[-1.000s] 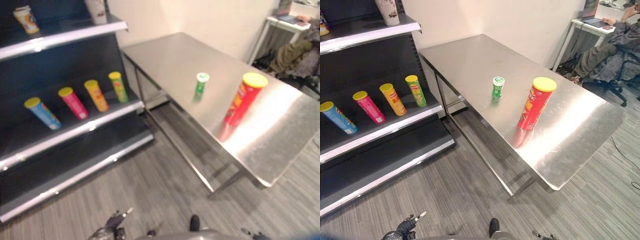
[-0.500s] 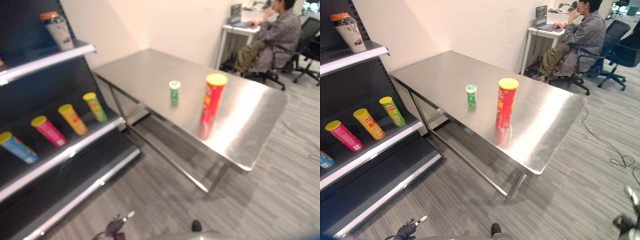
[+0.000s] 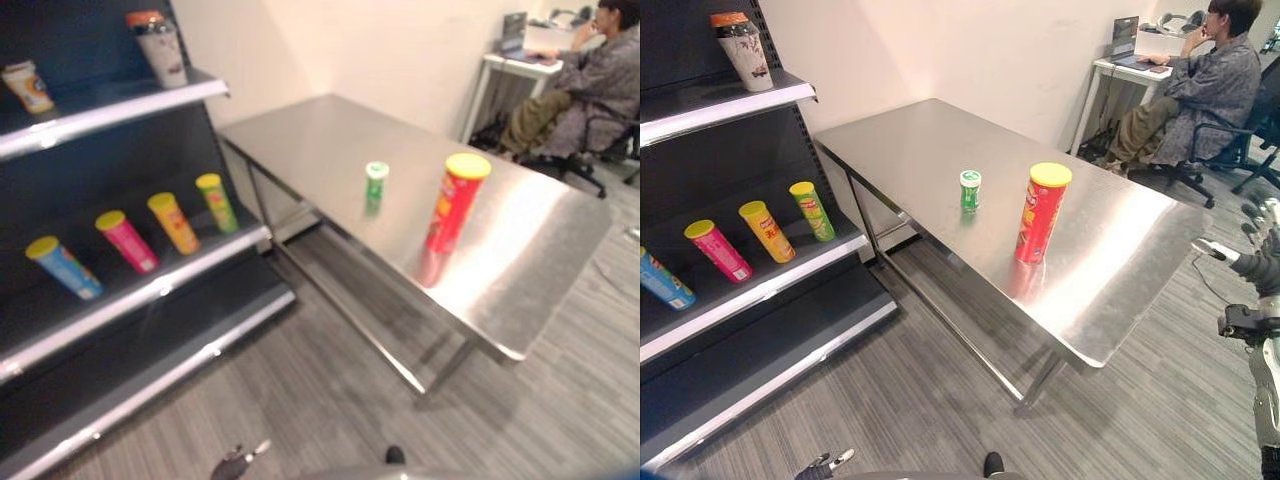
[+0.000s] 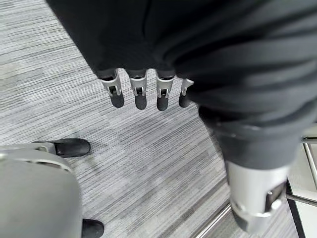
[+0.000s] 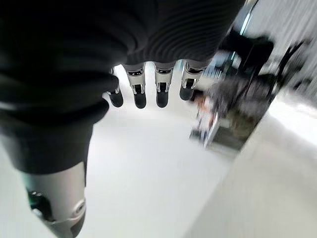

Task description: Put the goods on the table back onto the shelves and tidy them up.

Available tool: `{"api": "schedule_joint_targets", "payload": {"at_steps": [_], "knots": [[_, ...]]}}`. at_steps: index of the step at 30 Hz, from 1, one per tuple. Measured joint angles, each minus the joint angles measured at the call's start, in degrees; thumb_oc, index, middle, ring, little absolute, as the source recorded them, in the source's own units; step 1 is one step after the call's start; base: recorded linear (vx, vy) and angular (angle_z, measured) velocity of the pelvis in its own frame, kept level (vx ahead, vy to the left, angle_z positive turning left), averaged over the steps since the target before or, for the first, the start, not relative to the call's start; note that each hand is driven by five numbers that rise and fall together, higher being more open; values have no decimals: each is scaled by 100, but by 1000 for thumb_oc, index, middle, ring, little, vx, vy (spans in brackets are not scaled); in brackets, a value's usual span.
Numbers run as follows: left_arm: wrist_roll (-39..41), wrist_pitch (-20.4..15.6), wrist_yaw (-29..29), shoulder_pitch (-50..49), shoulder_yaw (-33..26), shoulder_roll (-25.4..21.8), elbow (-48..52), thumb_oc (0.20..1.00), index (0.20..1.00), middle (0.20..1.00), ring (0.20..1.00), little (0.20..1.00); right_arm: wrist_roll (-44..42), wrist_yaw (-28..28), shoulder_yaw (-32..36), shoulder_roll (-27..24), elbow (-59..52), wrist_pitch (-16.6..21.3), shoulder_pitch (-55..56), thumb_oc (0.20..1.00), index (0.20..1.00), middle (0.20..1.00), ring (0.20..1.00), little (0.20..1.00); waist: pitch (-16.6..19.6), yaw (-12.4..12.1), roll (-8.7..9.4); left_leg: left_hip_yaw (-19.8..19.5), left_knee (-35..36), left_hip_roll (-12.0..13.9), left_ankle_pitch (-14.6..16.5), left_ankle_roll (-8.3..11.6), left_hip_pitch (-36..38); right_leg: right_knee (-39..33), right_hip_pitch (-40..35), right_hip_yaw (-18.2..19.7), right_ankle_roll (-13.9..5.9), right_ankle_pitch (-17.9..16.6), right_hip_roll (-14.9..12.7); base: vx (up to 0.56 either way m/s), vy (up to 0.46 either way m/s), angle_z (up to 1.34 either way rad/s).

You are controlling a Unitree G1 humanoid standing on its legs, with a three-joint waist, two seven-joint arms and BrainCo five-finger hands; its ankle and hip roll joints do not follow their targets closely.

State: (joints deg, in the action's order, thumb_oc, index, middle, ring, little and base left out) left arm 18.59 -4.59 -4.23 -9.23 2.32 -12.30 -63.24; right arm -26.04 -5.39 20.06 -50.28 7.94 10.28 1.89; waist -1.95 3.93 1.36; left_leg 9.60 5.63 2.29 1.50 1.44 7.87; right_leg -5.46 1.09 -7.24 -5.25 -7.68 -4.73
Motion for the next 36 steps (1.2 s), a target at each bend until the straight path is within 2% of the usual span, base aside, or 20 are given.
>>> {"api": "schedule_joint_targets", "payload": {"at_steps": [5, 7, 13, 19, 27, 36], "knots": [[2, -11, -37, 70, 3, 10, 15, 1000, 1000, 1000, 1000, 1000, 15, -197, -772, -282, 147, -111, -325, 1000, 1000, 1000, 1000, 1000, -25, -32, -18, -142, 0, 9, -7, 12, 4, 0, -73, -124, 0, 41, -10, -1, -20, 14], [6, -28, -31, 52, 4, 10, 21, 1000, 1000, 1000, 1000, 1000, 7, -226, -894, -192, 280, -113, -602, 1000, 1000, 1000, 1000, 1000, -41, -155, -32, -153, 1, 21, -7, 14, 4, -1, -79, -146, 3, 45, -3, 7, -13, 3], [50, -24, 35, 55, 5, 21, 27, 1000, 1000, 1000, 1000, 1000, 101, 205, -1327, -87, 1147, -123, -1346, 1000, 1000, 1000, 1000, 1000, -76, -318, -35, -353, -1, 48, -34, 51, -41, -1, -133, -329, 29, 96, 1, 4, -41, 18], [55, -7, 152, 38, 5, 22, 31, 1000, 1000, 1000, 1000, 1000, 262, 516, -1504, -99, 1483, -268, -1567, 1000, 1000, 1000, 1000, 1000, -228, -407, -72, -600, -5, 69, -59, 77, -96, -1, -218, -608, 51, 158, -9, 4, -44, 24], [64, 0, 177, -21, 7, 31, 41, 1000, 1000, 1000, 1000, 1000, 230, 454, -1755, -101, 1629, -358, -1977, 1000, 1000, 1000, 1000, 1000, -342, -499, -158, -793, -38, 67, -66, 84, -140, 0, -288, -828, 71, 195, -35, 10, -37, 13], [104, 1, 169, -7, 7, 42, 148, 1000, 1000, 1000, 1000, 1000, 6, 255, -1768, -104, 1623, -357, -2032, 1000, 1000, 1000, 1000, 1000, -415, -585, -139, -994, -37, 55, -88, 110, -189, 1, -345, -1041, 70, 249, -64, 7, -14, 12]]}}
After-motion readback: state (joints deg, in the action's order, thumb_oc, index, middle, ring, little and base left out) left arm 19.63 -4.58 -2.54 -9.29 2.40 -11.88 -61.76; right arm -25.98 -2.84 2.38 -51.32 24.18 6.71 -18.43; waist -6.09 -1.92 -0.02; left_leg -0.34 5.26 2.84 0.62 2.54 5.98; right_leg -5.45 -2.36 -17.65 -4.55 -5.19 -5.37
